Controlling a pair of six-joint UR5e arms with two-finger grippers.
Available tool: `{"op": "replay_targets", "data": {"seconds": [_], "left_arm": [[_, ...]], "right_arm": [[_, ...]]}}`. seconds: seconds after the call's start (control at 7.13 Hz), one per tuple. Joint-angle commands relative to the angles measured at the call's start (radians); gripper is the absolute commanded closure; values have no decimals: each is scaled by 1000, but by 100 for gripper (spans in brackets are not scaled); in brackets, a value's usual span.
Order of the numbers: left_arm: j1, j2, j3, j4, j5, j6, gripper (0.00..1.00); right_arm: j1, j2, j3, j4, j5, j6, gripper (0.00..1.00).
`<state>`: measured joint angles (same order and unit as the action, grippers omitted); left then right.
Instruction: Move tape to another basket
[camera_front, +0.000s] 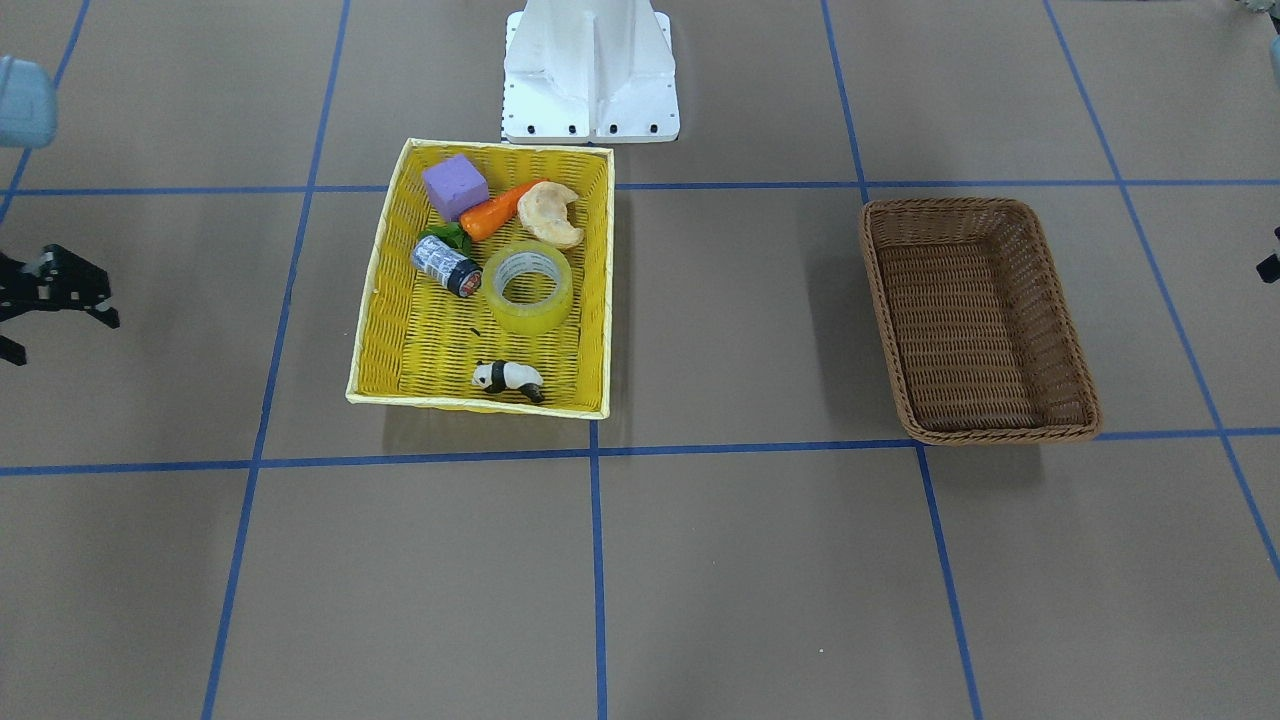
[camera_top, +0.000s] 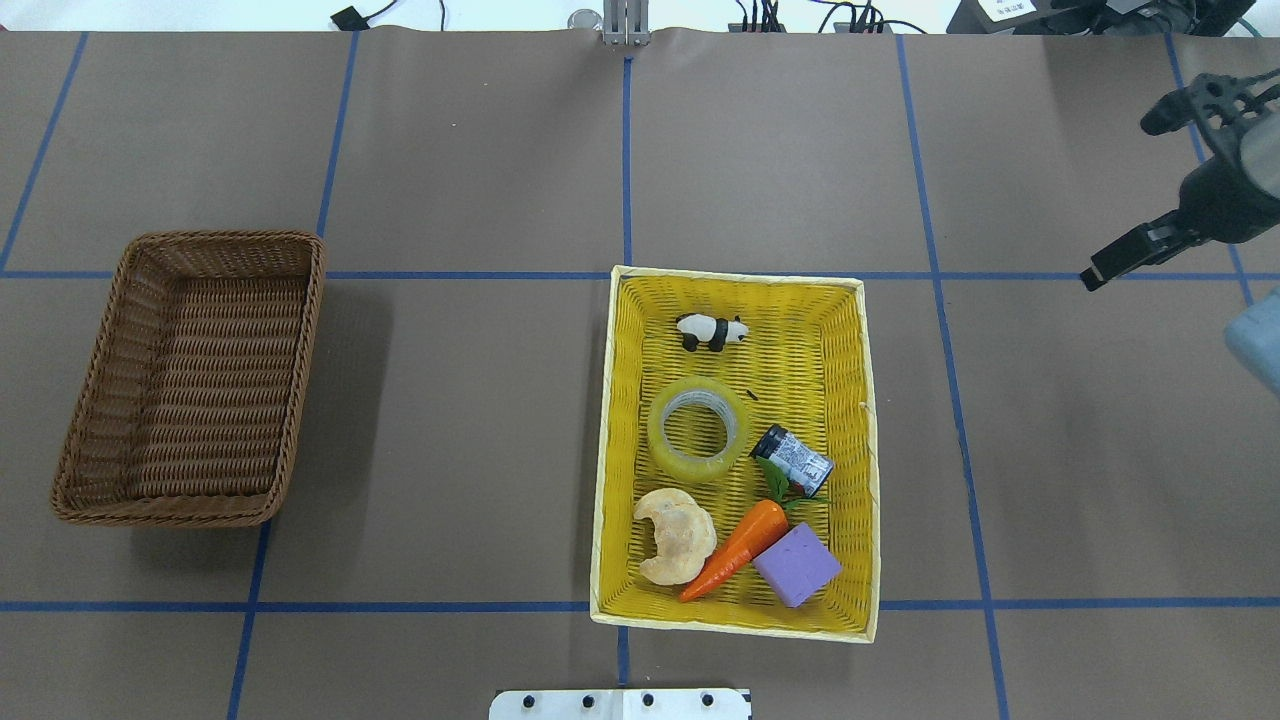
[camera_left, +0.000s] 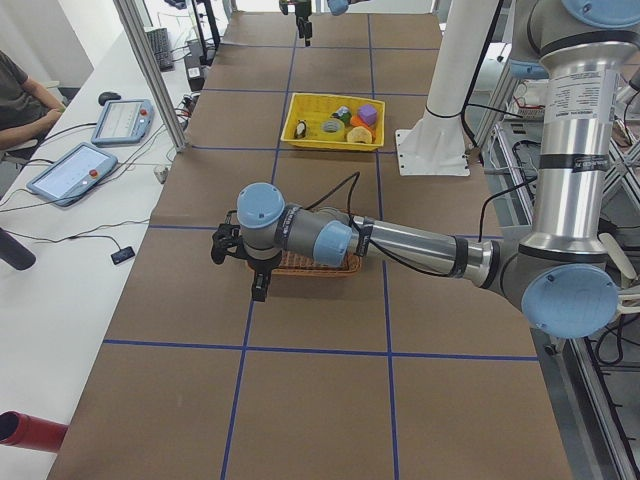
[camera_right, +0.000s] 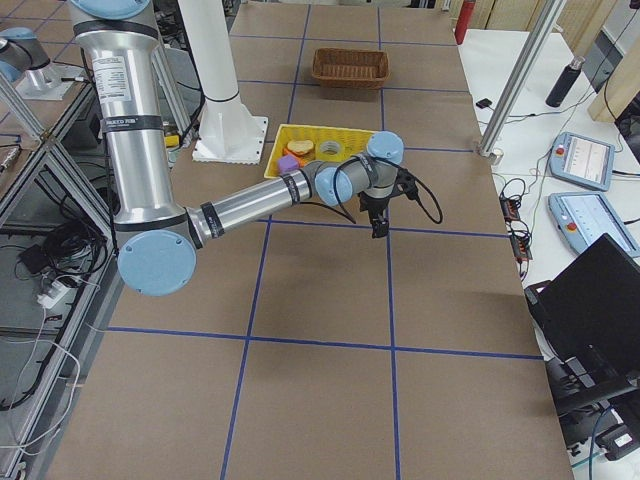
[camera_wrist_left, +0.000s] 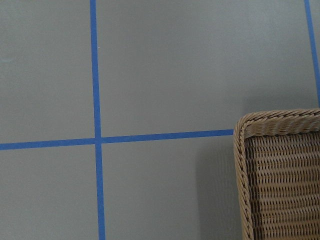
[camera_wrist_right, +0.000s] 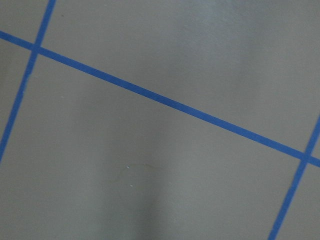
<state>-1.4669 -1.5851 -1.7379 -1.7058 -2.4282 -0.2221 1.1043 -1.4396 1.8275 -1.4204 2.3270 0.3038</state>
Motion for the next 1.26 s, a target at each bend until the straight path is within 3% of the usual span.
{"op": "replay_targets", "data": {"seconds": [0.0, 0.14, 0.42, 0.7, 0.98, 1.12], "left_arm": [[46, -24, 20, -2, -3, 1, 2], [46, -23, 24, -5, -14, 1, 2], [54, -23, 32, -5, -15, 1, 2], [56, -19, 44, -6, -15, 1, 2], [56, -19, 44, -6, -17, 1, 2], [56, -19, 41, -6, -17, 0, 2]], "right_arm": [[-149, 42, 45, 122, -20, 197, 2], [-249, 100, 47, 123, -94, 237, 10], [-390, 223, 38, 95, -144, 261, 19], [-473, 344, 16, -27, -236, 262, 19], [-544, 369, -32, -22, -346, 252, 19], [-544, 390, -60, -20, -354, 242, 19]]}}
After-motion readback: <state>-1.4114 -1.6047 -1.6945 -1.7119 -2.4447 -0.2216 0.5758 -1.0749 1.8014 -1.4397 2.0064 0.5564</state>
